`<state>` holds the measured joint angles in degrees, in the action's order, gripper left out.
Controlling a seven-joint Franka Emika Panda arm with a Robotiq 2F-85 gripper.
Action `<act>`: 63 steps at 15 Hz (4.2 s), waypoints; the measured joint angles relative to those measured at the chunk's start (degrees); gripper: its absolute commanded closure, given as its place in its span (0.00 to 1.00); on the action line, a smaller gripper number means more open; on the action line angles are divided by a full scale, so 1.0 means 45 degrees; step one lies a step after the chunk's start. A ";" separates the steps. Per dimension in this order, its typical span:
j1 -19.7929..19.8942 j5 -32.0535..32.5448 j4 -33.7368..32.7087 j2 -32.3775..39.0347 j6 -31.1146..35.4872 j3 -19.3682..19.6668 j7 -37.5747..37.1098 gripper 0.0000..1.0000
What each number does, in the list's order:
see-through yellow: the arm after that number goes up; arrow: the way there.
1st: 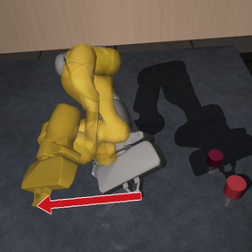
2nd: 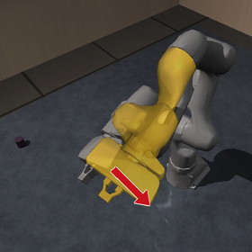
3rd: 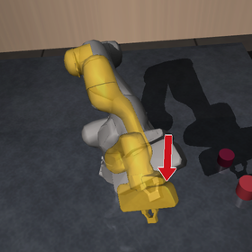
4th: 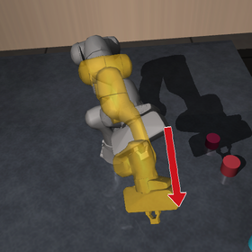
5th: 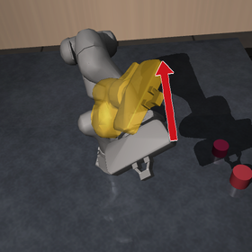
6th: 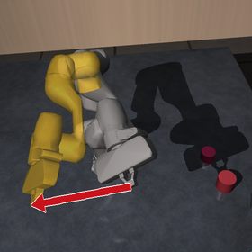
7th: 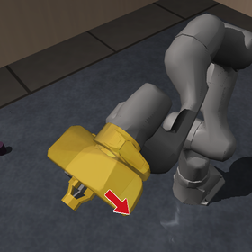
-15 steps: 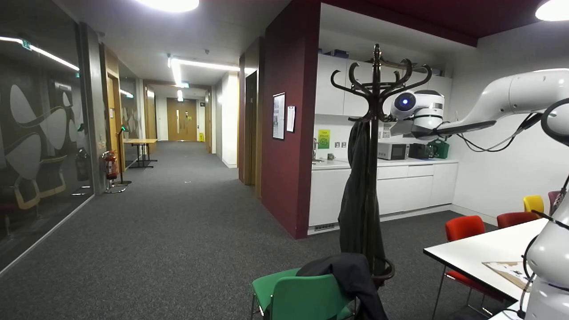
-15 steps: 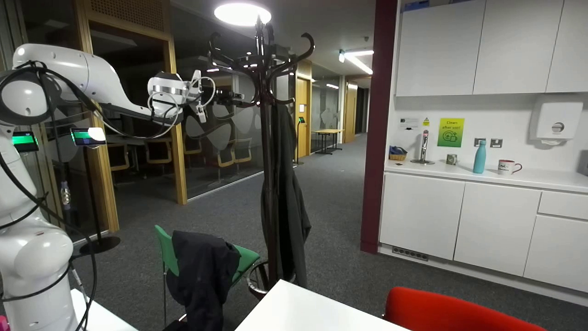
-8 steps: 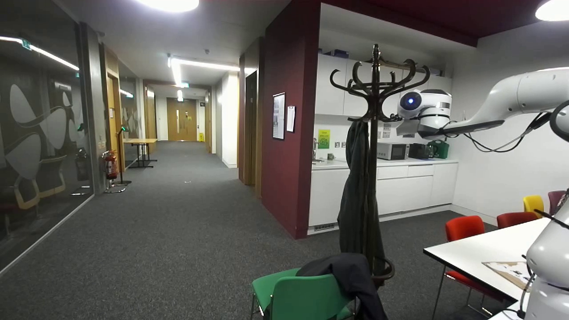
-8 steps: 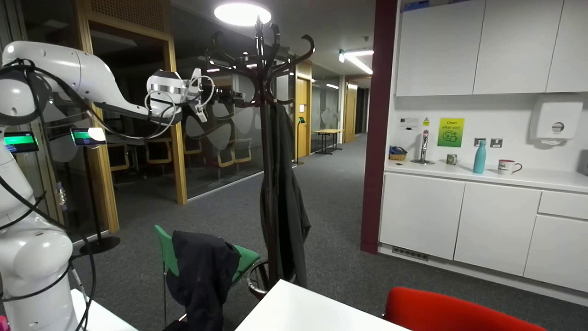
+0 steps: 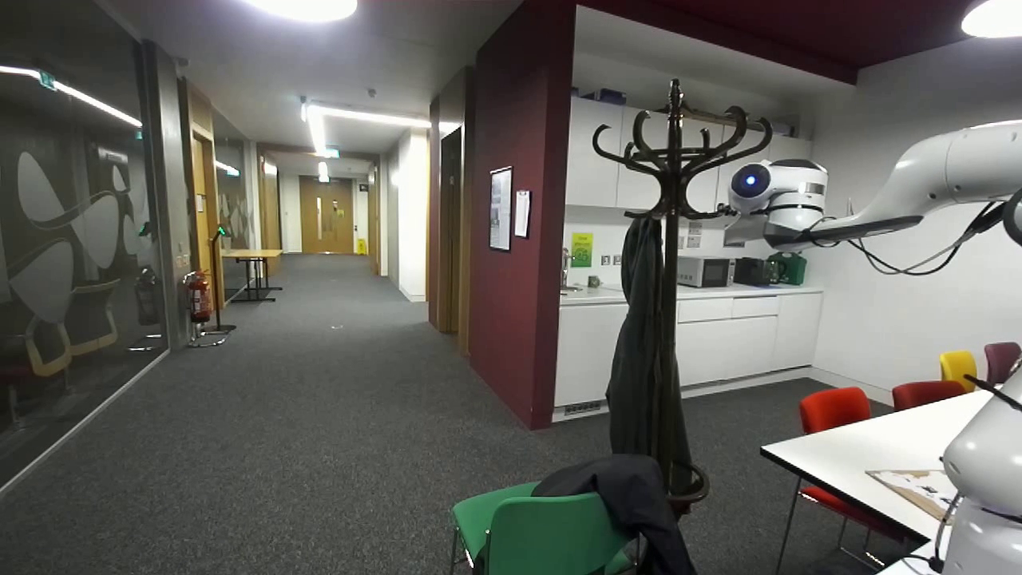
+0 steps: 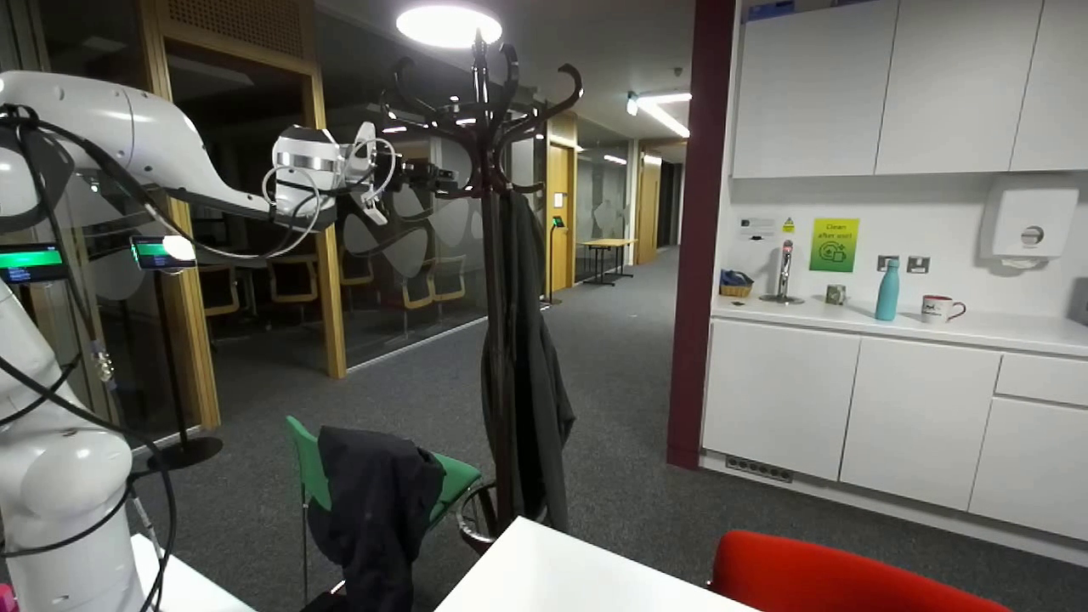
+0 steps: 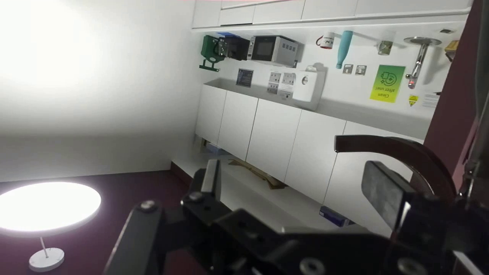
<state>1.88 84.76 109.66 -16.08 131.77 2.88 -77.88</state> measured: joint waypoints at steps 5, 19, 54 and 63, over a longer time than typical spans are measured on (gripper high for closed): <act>-0.0148 0.0001 -0.0009 -0.0189 0.0005 -0.0347 -0.0005 0.00; -0.0447 0.0012 -0.0083 0.0500 0.0021 -0.0842 -0.0003 0.00; -0.0250 0.0472 -0.2208 0.2432 0.0047 -0.0205 0.0010 0.00; 0.0126 0.0469 -0.2045 0.2419 0.0032 0.0235 0.0006 0.00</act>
<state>2.44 86.87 100.46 -5.20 131.91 3.93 -77.85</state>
